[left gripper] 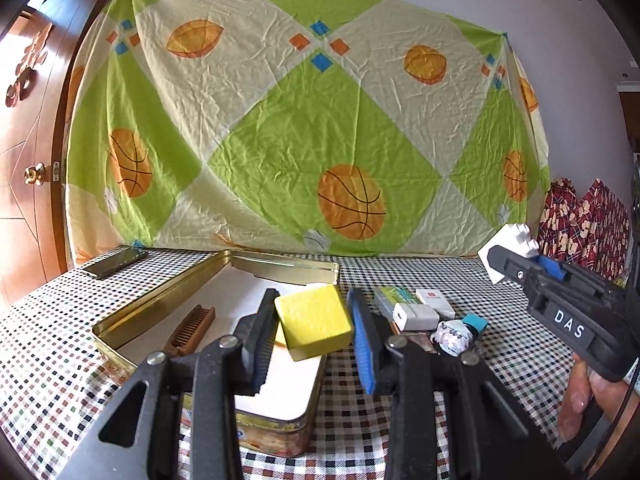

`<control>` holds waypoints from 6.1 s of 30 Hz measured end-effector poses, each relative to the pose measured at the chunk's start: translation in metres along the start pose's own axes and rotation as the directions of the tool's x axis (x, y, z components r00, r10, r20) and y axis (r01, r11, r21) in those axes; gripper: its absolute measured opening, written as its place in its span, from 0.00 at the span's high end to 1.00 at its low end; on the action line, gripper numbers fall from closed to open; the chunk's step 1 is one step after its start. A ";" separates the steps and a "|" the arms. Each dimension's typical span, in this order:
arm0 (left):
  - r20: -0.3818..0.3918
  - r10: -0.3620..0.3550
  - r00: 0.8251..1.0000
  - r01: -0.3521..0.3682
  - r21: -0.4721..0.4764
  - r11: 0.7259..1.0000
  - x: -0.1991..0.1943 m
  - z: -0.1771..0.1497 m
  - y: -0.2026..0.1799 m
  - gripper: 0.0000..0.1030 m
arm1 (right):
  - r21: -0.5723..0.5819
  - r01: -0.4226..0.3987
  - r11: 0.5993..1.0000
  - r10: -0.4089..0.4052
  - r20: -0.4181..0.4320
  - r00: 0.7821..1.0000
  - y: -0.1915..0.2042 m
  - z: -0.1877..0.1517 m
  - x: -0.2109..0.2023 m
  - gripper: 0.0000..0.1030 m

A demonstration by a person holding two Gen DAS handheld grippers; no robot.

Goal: Organize rigid objects
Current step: 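Lower the yellow cube into the tin with the left tool while the right tool carries the white brick, then open the left tool to release the yellow cube while the right tool releases the white brick into the tin, then move the right tool to the black sequined hair tie while the left tool moves toward the brown frame, then grasp the sequined hair tie with the right tool while the left tool grasps the brown wooden frame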

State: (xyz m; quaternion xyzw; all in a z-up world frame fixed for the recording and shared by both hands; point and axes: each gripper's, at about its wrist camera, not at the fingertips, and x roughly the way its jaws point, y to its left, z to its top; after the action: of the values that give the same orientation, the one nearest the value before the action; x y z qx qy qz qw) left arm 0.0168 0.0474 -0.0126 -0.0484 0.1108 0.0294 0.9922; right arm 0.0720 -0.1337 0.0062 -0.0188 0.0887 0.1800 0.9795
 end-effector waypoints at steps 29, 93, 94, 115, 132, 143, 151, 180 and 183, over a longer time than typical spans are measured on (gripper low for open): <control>-0.025 0.056 0.998 -0.057 -0.026 0.998 0.001 0.001 0.039 0.67 | -0.087 -0.098 0.991 0.097 -0.018 0.995 0.062 0.005 0.021 0.67; -0.367 0.071 0.927 -0.072 0.011 0.997 0.095 0.042 0.112 0.67 | -0.082 -0.278 0.957 0.235 -0.344 0.909 0.126 0.029 0.149 0.67; -0.377 0.064 0.924 -0.065 0.011 0.998 0.098 0.043 0.112 0.67 | -0.081 -0.280 0.957 0.235 -0.354 0.905 0.127 0.028 0.152 0.67; -0.246 0.102 0.964 -0.105 0.001 0.995 0.061 0.043 0.084 0.05 | -0.052 -0.217 0.975 0.195 -0.280 0.940 0.057 0.014 0.090 0.28; -0.343 -0.045 0.938 0.100 0.143 0.985 0.086 0.006 -0.059 0.05 | 0.097 0.007 0.995 0.027 -0.352 0.936 -0.082 -0.011 0.065 0.28; -0.314 -0.007 0.949 0.047 0.119 0.992 0.084 0.008 -0.052 0.04 | 0.042 0.105 0.994 -0.081 -0.391 0.917 -0.075 -0.014 0.065 0.22; -0.297 -0.006 0.955 0.041 0.111 0.993 0.083 0.009 -0.051 0.04 | 0.025 0.098 0.995 -0.079 -0.401 0.913 -0.071 -0.014 0.065 0.11; -0.207 0.063 0.976 -0.061 0.013 0.998 0.071 0.013 -0.026 0.01 | -0.224 -0.168 0.960 0.027 -0.523 0.852 -0.005 -0.032 0.086 0.24; -0.211 0.058 0.976 -0.056 0.014 0.998 0.072 0.013 -0.026 0.01 | -0.249 -0.175 0.953 0.003 -0.568 0.823 0.000 -0.039 0.094 0.46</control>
State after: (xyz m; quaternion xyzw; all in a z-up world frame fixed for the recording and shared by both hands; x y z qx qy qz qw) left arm 0.0913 0.0260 -0.0139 -0.0439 0.2173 0.0519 0.9737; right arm 0.1523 -0.1036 -0.0495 -0.2099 0.3458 0.2235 0.8868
